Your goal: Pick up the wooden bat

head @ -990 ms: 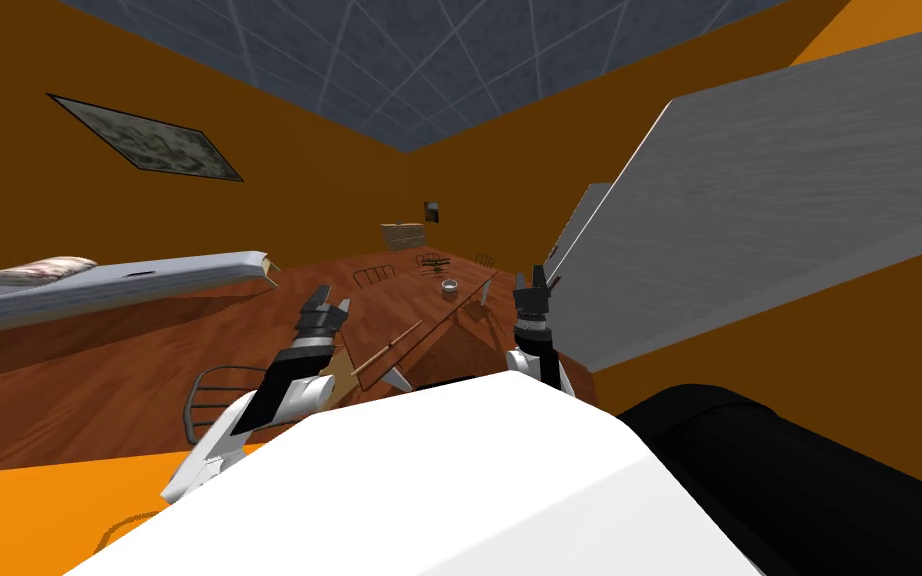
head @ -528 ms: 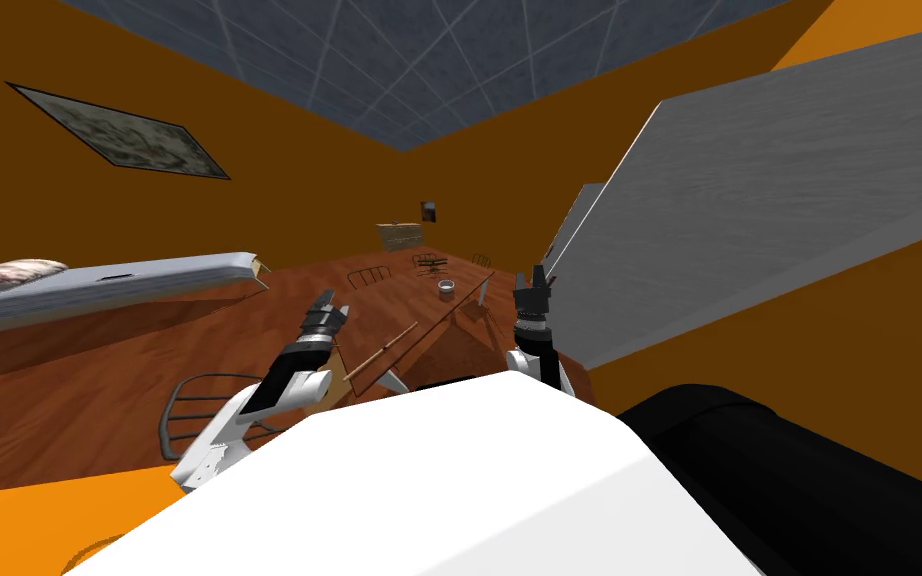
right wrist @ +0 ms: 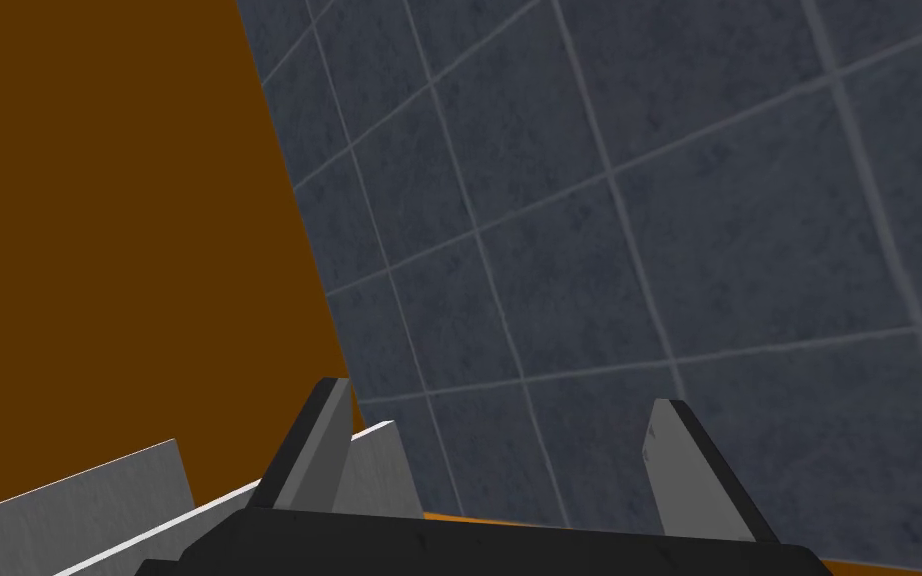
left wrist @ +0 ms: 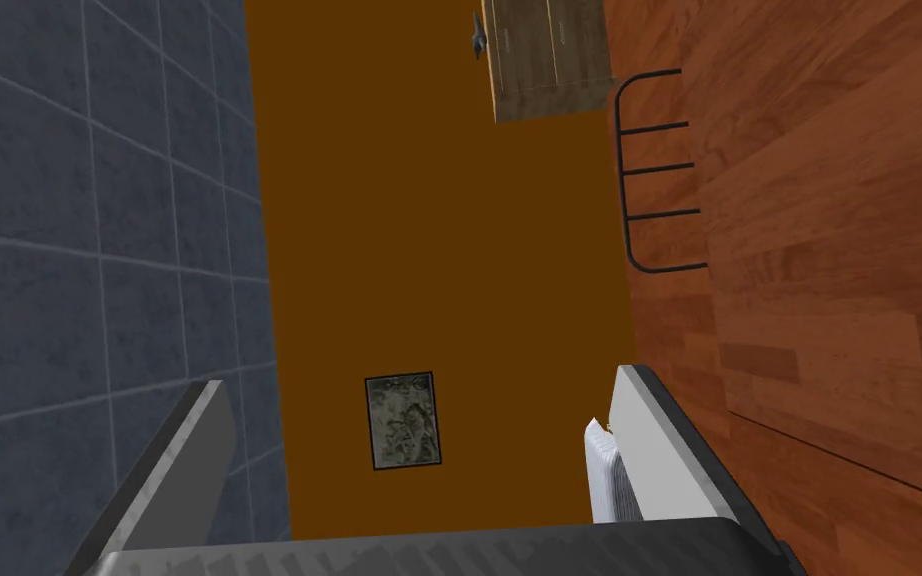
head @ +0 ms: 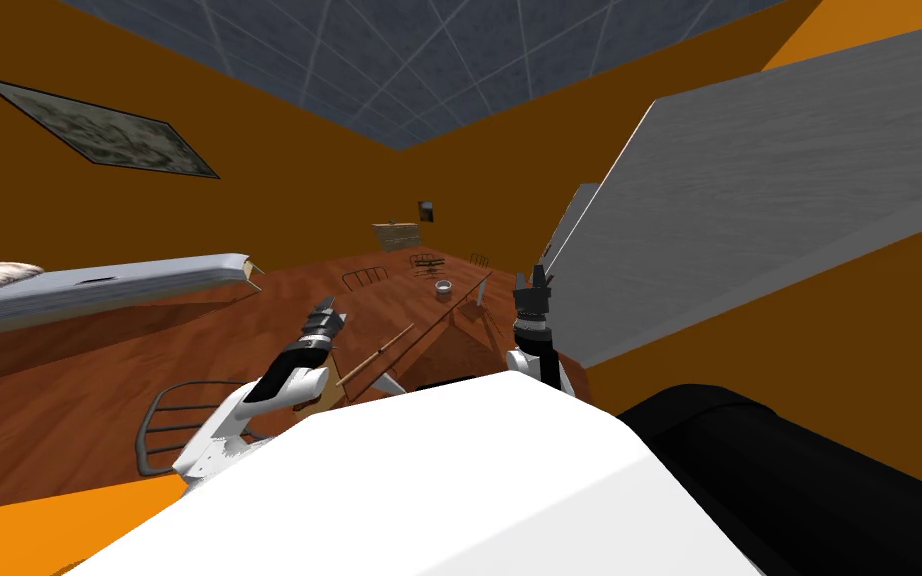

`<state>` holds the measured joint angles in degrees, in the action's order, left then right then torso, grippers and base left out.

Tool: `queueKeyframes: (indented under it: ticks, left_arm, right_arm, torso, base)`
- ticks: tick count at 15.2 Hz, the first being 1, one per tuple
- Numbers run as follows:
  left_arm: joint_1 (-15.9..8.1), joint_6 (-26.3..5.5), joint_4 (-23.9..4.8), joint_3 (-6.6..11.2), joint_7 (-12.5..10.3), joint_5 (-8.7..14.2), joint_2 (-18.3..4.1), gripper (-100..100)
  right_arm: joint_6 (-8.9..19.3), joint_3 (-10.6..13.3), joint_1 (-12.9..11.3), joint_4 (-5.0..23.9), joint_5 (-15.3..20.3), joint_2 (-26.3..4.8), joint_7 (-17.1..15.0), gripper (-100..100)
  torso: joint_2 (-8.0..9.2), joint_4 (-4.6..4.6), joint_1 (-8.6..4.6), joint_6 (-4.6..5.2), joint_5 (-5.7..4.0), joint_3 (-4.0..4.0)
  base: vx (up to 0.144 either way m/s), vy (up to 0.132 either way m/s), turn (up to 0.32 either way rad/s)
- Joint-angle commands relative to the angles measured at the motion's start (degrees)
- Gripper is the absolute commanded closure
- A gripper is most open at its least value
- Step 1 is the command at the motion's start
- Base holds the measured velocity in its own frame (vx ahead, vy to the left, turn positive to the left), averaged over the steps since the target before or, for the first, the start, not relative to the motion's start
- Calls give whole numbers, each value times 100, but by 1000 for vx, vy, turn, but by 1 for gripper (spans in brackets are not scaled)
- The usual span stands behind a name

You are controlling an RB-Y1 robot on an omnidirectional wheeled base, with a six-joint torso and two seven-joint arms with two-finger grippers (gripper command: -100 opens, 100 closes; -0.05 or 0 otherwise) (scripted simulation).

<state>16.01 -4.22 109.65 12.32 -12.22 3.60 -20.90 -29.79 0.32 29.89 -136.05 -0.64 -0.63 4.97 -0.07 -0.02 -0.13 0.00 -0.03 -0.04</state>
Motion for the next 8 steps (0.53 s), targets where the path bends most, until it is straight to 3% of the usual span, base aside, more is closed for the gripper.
queueKeyframes:
  ticks: [1, 3, 4, 8]
  left_arm:
    - [-137, -286, -281, 104, -84, 78, -108, -100]
    - [-137, -451, -281, 104, -84, 78, -108, -100]
    - [-255, -686, -432, 183, -138, 127, -158, -100]
    - [-375, -1089, -753, 263, -192, 177, -203, -100]
  right_arm:
    - [0, 0, 0, 0, 0, 0, 0, 0]
    - [0, 0, 0, 0, 0, 0, 0, 0]
    - [0, 0, 0, 0, 0, 0, 0, 0]
    - [0, 0, 0, 0, 0, 0, 0, 0]
  torso:
    - [0, 0, 0, 0, 0, 0]
    - [-1, 0, -3, 1, -1, 0]
    - [-1, 0, -1, 0, 0, 0]
    - [-2, 0, -1, 2, 0, -1]
  base:
    - [17, -38, -54]
    - [18, -35, -32]
    - [21, -33, -44]
    - [20, -35, -44]
